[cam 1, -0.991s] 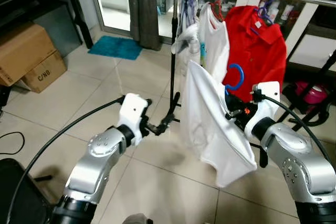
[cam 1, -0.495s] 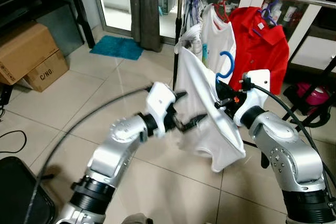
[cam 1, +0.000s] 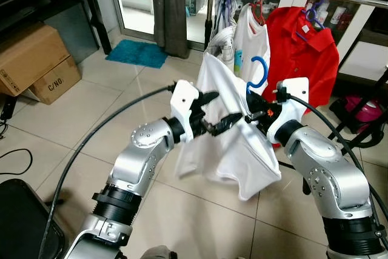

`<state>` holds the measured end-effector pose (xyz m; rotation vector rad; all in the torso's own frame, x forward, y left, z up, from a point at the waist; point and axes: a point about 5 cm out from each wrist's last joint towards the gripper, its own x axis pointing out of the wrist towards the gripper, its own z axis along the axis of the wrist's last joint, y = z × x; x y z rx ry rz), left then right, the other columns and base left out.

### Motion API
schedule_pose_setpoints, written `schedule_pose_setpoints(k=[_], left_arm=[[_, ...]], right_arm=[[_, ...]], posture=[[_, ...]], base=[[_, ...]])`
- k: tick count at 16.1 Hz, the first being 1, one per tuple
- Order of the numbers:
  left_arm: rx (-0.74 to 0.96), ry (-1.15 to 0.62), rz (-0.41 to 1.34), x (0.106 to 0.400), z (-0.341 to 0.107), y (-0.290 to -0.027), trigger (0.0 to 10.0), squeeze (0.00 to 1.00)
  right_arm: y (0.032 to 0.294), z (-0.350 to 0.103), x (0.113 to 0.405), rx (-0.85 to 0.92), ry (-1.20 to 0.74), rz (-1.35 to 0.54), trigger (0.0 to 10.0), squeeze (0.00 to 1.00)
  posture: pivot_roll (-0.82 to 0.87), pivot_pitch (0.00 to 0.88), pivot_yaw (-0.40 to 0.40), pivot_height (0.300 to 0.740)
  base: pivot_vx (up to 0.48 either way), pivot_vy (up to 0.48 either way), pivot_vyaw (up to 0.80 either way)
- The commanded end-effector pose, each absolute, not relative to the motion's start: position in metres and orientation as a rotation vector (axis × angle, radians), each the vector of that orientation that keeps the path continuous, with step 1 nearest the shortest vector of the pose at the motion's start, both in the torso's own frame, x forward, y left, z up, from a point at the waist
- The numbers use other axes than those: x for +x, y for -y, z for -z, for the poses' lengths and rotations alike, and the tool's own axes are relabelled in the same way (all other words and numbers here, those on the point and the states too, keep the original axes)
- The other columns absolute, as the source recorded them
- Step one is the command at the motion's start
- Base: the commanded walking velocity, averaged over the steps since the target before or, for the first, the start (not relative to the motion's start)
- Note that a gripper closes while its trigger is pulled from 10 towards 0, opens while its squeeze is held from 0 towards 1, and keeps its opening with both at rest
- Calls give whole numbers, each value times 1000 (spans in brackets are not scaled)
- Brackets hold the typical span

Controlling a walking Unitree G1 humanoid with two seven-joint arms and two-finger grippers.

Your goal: Hang hanger

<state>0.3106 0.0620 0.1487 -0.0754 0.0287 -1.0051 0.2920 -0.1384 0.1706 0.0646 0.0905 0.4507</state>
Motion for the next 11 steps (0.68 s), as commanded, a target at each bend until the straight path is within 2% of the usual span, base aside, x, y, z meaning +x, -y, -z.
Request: schedule_pose_setpoints(k=[1, 3, 4, 5, 6, 7, 11], left_arm=[[-73, -16, 1040, 313, -154, -58, 10000, 0], [-110, -24, 1032, 317, -156, -57, 10000, 0], [-164, -14, 1014, 322, -158, -57, 7412, 0], [-207, -9, 1011, 324, -159, -57, 3765, 0], [-236, -9, 1018, 325, -160, -57, 3137, 0], [-266, -19, 1036, 324, -160, -55, 0, 0], [-305, -45, 1065, 323, -156, -52, 0, 0]], right_arm=[[135, -181, 291, 61, -51, -462, 10000, 0], [134, -181, 291, 62, -50, -462, 10000, 0], [134, -182, 291, 61, -47, -463, 10000, 0], [134, -183, 291, 60, -45, -464, 10000, 0], [133, -183, 290, 59, -44, -466, 10000, 0], [133, -183, 290, 58, -44, -469, 10000, 0], [131, -183, 289, 54, -43, -482, 10000, 0]], posture=[[59, 0, 10, 740], [58, 0, 13, 740], [53, 0, 17, 740], [51, 0, 18, 740], [50, 0, 18, 740], [50, 0, 18, 740], [51, 0, 18, 740]], base=[[0, 0, 0], [0, 0, 0], [0, 0, 0], [0, 0, 0], [0, 0, 0], [0, 0, 0], [0, 0, 0]])
